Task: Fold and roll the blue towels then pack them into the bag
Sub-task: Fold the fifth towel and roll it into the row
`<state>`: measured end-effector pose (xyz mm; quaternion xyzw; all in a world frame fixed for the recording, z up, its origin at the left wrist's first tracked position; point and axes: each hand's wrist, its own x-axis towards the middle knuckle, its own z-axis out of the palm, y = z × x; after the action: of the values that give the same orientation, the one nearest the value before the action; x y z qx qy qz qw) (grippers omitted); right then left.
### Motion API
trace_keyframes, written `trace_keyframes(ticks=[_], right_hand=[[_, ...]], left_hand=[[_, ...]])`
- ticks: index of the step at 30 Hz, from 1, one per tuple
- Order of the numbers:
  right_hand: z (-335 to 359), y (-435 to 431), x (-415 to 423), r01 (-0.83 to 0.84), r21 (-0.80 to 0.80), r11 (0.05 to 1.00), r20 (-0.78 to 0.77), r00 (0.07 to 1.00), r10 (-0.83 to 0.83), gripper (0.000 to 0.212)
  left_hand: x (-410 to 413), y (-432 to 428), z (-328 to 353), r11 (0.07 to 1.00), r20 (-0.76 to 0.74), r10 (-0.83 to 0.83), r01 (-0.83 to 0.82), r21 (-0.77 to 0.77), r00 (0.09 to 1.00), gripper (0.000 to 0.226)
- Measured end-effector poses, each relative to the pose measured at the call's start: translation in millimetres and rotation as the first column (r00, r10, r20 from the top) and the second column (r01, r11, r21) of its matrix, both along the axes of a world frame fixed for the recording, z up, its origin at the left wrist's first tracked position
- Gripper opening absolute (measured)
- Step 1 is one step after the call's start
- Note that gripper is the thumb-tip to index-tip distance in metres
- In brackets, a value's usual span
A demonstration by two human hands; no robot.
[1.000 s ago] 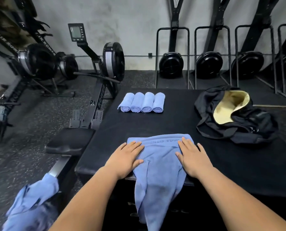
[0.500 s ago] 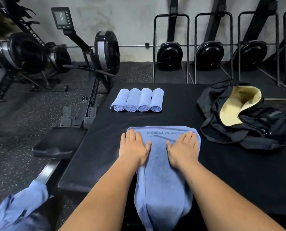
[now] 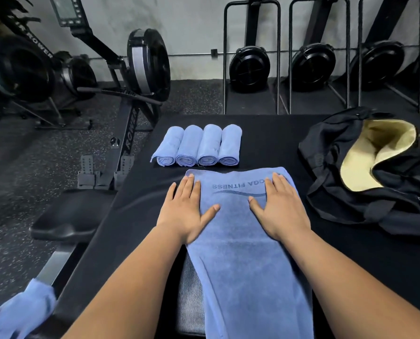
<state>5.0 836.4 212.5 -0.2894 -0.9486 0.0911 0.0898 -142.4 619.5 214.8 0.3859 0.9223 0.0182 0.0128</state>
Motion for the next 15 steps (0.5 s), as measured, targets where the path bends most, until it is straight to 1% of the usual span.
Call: trace_keyframes(ticks=[2, 3, 4, 5, 6, 7, 9, 11, 13, 15], right_hand=[[0, -3, 3, -0.004, 0.106, 0.994, -0.107, 0.994, 0.015, 0.063], [-1, -5, 5, -0.011, 0.186, 0.982, -0.173, 0.984, 0.044, 0.048], [-1, -6, 6, -0.01, 0.259, 0.966, -0.222, 0.973, 0.07, 0.035], [-2, -7, 7, -0.007, 0.308, 0.951, -0.241, 0.967, 0.085, 0.03], [-2, -8, 8, -0.002, 0.322, 0.947, -0.224, 0.971, 0.078, 0.029], [-3, -9, 9, 0.0, 0.316, 0.949, -0.19, 0.98, 0.063, 0.03], [-2, -13, 15, -0.003, 0.303, 0.953, -0.124, 0.991, 0.043, 0.027], [1, -17, 22, -0.04, 0.238, 0.97, -0.05, 0.997, 0.054, 0.029], [11, -21, 31, -0.097, 0.136, 0.986, 0.018, 0.995, 0.096, 0.034], [22, -24, 45, -0.175, 0.051, 0.983, 0.069, 0.983, 0.171, 0.041]], left_hand=[[0, 0, 0, 0.998, -0.088, -0.015, 0.02, 0.063, 0.996, 0.098], [1, -1, -1, 0.992, -0.16, -0.049, 0.067, 0.111, 0.986, 0.086], [3, -1, -2, 0.977, -0.244, -0.101, 0.143, 0.16, 0.964, 0.068], [4, -1, -5, 0.953, -0.331, -0.154, 0.228, 0.198, 0.931, 0.048], [6, -1, -7, 0.932, -0.396, -0.188, 0.29, 0.217, 0.899, 0.033], [8, -1, -6, 0.925, -0.421, -0.191, 0.305, 0.224, 0.887, 0.027], [13, -3, -4, 0.95, -0.402, -0.148, 0.242, 0.196, 0.904, 0.03], [18, -8, -2, 0.972, -0.344, -0.126, 0.186, 0.145, 0.93, 0.039], [29, -16, 2, 0.981, -0.248, -0.139, 0.167, 0.095, 0.959, 0.05], [45, -23, 7, 0.988, -0.133, -0.136, 0.144, 0.056, 0.982, 0.065]])
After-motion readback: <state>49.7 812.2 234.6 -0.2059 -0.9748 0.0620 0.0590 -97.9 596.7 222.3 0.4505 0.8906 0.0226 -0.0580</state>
